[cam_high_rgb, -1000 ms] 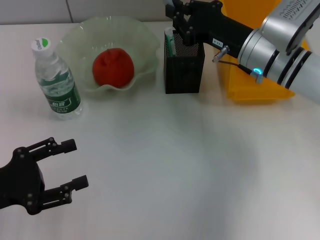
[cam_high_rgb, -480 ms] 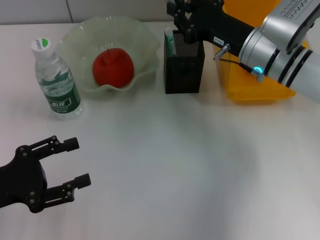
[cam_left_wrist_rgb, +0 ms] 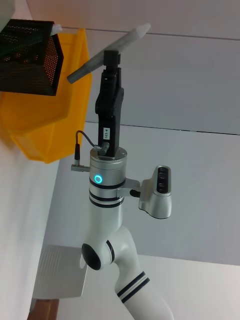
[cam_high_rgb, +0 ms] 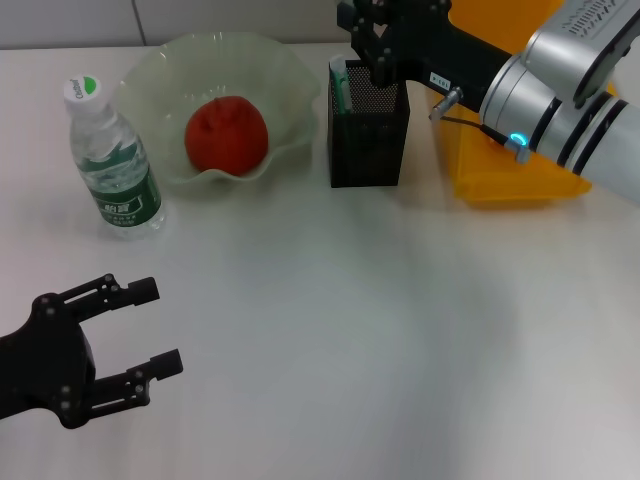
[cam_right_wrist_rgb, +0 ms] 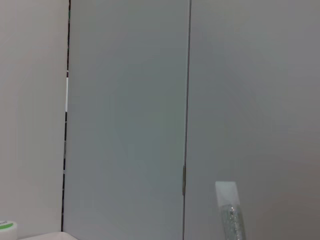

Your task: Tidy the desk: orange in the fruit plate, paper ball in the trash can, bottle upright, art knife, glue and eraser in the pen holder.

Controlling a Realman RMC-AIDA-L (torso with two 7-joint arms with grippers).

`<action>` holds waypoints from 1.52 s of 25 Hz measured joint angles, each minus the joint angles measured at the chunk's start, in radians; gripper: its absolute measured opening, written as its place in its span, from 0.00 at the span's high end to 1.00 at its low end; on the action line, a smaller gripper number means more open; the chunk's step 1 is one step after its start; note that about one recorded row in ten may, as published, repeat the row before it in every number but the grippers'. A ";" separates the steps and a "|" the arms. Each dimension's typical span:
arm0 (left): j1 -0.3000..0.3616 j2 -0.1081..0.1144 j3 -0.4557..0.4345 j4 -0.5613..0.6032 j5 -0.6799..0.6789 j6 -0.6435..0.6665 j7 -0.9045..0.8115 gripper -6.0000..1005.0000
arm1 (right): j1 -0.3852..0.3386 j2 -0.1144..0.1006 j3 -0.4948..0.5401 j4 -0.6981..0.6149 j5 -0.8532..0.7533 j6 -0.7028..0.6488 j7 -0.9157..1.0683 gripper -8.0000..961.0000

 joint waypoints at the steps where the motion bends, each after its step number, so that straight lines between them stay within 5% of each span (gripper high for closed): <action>1: 0.000 -0.001 0.000 0.000 0.000 0.000 0.000 0.23 | 0.000 0.000 0.000 0.000 0.000 0.000 0.000 0.87; 17: -0.006 -0.003 0.003 0.000 0.000 0.003 -0.002 0.22 | -0.006 0.000 -0.006 -0.006 0.000 0.000 -0.002 0.76; 28: -0.006 -0.001 0.000 0.000 0.000 0.005 -0.002 0.22 | -0.005 0.000 -0.005 -0.006 0.000 -0.005 -0.002 0.39; 36: -0.010 -0.008 0.007 -0.001 0.000 0.004 -0.001 0.22 | -0.029 0.000 0.002 -0.010 0.016 -0.032 0.015 0.36; 38: -0.013 -0.013 0.006 -0.004 0.000 -0.001 0.002 0.22 | -0.046 0.000 0.003 -0.017 0.031 -0.066 0.017 0.28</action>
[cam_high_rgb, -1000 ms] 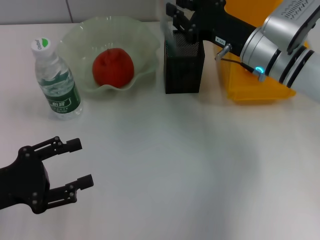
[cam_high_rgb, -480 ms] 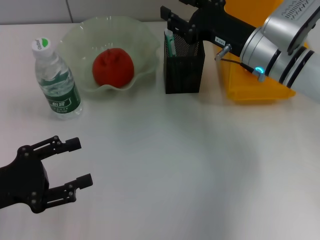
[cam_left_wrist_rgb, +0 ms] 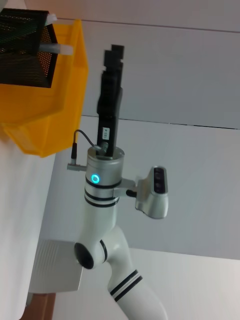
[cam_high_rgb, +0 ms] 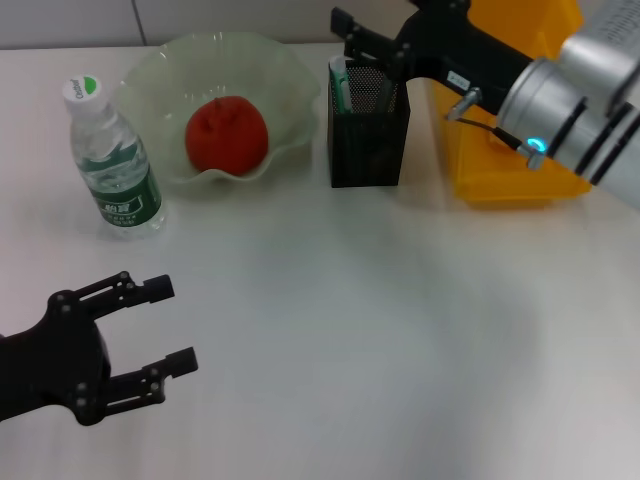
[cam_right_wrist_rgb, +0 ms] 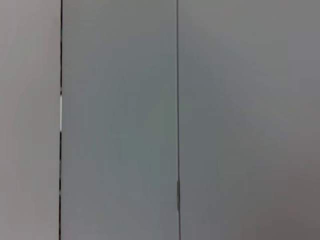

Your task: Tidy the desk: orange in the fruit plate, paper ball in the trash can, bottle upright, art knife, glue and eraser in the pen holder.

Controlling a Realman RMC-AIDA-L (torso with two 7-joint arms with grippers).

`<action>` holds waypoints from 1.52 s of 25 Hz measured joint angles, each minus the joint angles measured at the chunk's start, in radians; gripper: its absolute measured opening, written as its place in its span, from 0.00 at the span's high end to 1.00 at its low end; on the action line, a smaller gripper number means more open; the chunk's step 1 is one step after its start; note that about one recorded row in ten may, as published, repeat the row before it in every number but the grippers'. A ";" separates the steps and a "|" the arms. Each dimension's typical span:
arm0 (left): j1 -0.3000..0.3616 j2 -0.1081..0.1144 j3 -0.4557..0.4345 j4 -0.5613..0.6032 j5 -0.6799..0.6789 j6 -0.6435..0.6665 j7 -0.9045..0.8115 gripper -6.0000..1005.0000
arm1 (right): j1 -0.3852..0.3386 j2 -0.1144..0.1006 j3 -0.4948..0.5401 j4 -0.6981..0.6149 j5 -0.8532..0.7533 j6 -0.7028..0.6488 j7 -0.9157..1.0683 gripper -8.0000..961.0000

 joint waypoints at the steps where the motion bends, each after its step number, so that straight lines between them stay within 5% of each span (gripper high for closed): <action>1: -0.002 -0.004 -0.001 0.000 0.000 -0.005 0.000 0.22 | -0.012 0.000 0.000 -0.006 0.003 -0.024 0.000 0.25; 3: -0.005 -0.014 -0.004 0.001 0.000 -0.014 0.000 0.22 | -0.049 0.000 -0.001 -0.029 0.005 -0.103 0.002 0.17; 11: -0.047 -0.021 -0.005 -0.028 -0.010 -0.007 -0.003 0.22 | -0.271 -0.024 -0.027 -0.141 -0.088 -0.444 0.200 0.15; 17: -0.113 -0.021 0.006 -0.047 0.027 -0.019 -0.039 0.23 | -0.385 -0.086 -0.013 -0.168 -0.392 -0.590 0.304 0.15; 28: -0.165 -0.029 0.012 -0.043 0.120 -0.120 -0.095 0.23 | -0.391 -0.130 0.013 -0.167 -0.692 -0.566 0.330 0.15; 38: -0.174 -0.037 0.018 -0.044 0.141 -0.145 -0.062 0.23 | -0.355 -0.138 0.024 -0.175 -0.734 -0.539 0.329 0.15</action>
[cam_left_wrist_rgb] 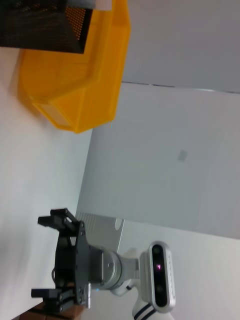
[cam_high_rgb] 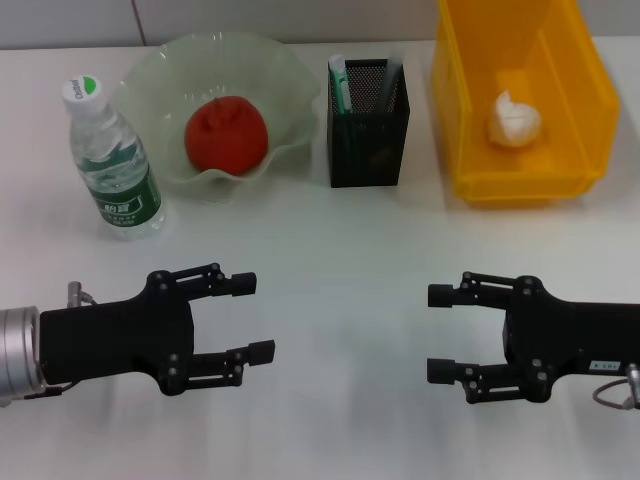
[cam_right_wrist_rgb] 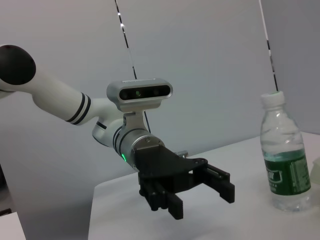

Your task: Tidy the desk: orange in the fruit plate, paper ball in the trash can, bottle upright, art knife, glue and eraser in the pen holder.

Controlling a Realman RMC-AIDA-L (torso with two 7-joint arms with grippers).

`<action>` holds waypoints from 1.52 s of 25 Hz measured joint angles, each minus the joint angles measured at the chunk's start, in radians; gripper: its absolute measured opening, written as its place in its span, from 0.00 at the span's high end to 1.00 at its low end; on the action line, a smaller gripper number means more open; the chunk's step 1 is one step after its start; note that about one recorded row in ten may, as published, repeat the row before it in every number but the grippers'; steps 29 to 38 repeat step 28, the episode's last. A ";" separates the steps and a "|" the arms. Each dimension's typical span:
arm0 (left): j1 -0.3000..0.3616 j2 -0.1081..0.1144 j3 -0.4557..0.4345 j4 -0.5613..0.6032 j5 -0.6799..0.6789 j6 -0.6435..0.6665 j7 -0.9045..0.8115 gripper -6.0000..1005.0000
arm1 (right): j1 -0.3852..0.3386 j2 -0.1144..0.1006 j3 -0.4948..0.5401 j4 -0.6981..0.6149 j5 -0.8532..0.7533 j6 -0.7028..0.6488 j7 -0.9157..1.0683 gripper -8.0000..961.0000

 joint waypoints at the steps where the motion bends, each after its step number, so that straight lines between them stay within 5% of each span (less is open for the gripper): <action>1: -0.001 0.000 0.005 0.000 0.000 0.007 0.004 0.23 | 0.008 0.000 0.000 -0.001 -0.001 0.002 -0.001 0.15; 38: -0.022 0.010 0.026 0.022 0.000 0.050 -0.003 0.23 | 0.035 0.005 0.001 -0.008 -0.005 0.026 0.000 0.15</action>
